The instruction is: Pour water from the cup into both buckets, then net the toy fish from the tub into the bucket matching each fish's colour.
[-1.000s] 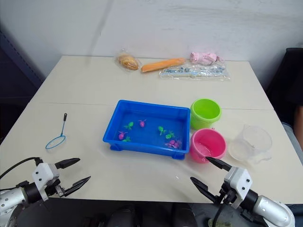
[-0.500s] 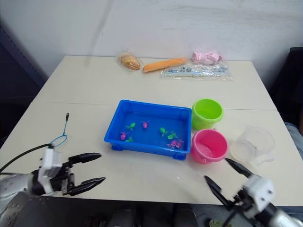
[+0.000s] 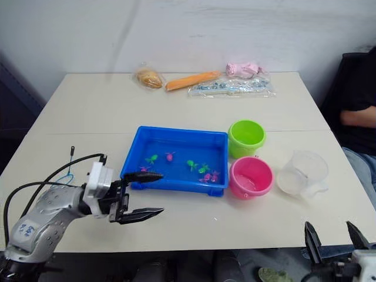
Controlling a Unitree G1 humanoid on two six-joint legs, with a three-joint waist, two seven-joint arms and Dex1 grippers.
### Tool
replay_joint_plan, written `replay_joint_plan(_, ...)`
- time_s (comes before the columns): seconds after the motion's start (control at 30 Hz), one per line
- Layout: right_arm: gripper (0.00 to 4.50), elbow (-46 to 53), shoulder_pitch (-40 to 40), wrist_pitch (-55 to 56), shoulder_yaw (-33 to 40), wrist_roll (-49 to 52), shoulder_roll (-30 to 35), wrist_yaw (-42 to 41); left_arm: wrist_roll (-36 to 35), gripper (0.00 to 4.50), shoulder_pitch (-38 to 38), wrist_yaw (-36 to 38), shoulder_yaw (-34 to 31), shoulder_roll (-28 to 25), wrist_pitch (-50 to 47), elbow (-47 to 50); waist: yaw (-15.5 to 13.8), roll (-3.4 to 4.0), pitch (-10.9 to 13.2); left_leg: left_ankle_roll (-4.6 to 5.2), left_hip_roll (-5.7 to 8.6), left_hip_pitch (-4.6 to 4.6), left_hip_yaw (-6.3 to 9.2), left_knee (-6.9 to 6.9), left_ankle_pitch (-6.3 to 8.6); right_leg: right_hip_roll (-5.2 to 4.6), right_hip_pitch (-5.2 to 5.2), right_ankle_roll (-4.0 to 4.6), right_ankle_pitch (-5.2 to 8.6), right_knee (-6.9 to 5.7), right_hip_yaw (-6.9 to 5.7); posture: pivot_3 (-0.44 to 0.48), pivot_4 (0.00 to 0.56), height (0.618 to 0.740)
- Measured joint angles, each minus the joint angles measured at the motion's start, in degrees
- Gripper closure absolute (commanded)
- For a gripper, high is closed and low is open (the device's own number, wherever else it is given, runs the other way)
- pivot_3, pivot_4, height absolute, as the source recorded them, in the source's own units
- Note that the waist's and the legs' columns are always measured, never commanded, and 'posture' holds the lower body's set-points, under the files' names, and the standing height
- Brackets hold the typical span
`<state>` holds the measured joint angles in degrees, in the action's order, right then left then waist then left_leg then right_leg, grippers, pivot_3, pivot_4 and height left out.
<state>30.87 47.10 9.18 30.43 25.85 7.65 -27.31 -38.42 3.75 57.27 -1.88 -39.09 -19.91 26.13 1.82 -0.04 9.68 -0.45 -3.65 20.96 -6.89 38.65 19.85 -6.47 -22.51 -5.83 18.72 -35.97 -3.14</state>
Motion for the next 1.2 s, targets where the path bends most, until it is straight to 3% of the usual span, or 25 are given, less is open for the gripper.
replay_joint_plan(0.2, 0.0, -5.14, -10.48, -5.47, 2.56, -0.55, 2.09, 8.87, 2.39, 0.15, 3.82, -0.18, 0.87, 1.62, 0.5, -2.62, -0.25, -0.01, 0.0, -0.02, 0.06, 0.03, 0.0, -0.01, -0.08, 0.26, -0.05, 0.01, 0.0, -0.02, -0.02, 0.0, 0.15, 0.74)
replay_joint_plan(0.63, 0.0, -15.99, -24.14, -11.8, 2.62, 0.68, 6.35, 12.2, 4.05, 0.15, 4.82, -0.91, 2.11, 3.35, 0.68, -2.91, -0.21, 0.0, 0.0, 0.0, 0.04, 0.01, -0.05, 0.06, -0.13, 0.59, -0.05, -0.12, -0.06, -0.03, 0.19, 0.0, 0.15, 0.74)
replay_joint_plan(1.2, 0.0, -28.77, -33.31, -13.31, 3.74, -0.08, 9.82, 14.85, 6.34, 0.15, 6.54, -1.5, 2.59, 4.84, 1.86, -4.23, -0.24, 0.01, 0.01, -0.04, -0.02, 0.05, -0.1, 0.2, -0.17, 0.78, -0.05, -0.18, -0.1, -0.04, 0.27, 0.0, 0.15, 0.74)
